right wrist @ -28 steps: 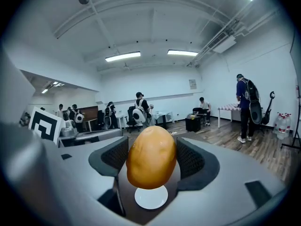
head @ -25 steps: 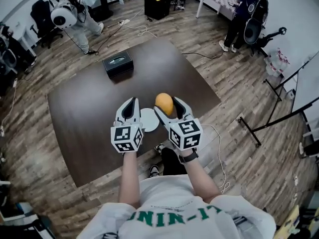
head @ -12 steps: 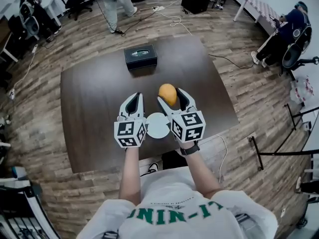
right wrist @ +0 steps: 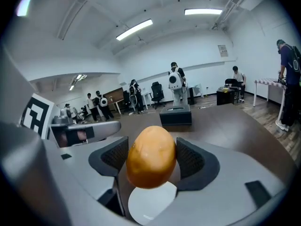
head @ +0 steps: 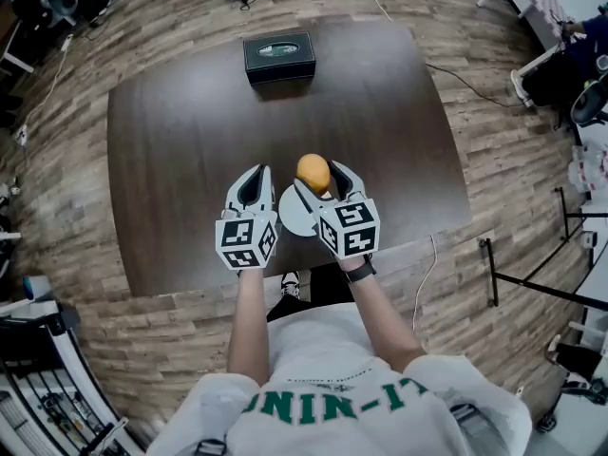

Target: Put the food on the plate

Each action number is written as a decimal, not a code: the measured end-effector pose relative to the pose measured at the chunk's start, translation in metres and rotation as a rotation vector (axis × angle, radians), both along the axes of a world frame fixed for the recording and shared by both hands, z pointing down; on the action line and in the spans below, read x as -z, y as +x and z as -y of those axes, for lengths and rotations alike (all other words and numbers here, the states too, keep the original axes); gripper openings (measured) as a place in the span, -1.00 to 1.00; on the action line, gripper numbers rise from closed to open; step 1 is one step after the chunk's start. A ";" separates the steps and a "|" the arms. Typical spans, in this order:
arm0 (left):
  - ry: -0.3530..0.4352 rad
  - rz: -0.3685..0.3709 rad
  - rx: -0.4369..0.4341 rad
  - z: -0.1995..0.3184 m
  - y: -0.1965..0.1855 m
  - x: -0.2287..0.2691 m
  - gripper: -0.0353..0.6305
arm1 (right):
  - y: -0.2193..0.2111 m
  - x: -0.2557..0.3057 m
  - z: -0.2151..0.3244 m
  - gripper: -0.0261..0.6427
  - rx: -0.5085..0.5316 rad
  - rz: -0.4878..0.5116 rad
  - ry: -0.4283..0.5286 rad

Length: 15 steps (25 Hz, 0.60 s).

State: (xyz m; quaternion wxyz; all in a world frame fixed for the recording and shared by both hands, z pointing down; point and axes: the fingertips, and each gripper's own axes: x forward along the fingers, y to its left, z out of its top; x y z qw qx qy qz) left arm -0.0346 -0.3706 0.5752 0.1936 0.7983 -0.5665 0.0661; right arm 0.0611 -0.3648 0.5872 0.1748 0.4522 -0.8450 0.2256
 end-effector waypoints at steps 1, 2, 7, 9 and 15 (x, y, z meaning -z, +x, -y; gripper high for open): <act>-0.011 0.000 0.003 -0.002 -0.001 -0.008 -0.86 | -0.001 -0.012 -0.003 0.05 0.007 -0.010 -0.017; -0.023 0.001 0.005 -0.003 -0.003 -0.016 -0.86 | -0.003 -0.024 -0.005 0.05 0.014 -0.021 -0.034; -0.057 0.055 0.062 -0.014 -0.019 -0.046 -0.86 | -0.012 -0.071 -0.014 0.05 0.042 -0.046 -0.124; -0.065 0.058 0.077 -0.017 -0.024 -0.053 -0.86 | -0.016 -0.086 -0.018 0.05 0.058 -0.050 -0.156; -0.110 0.043 0.075 -0.019 -0.026 -0.075 -0.86 | -0.022 -0.129 -0.030 0.05 0.093 -0.099 -0.225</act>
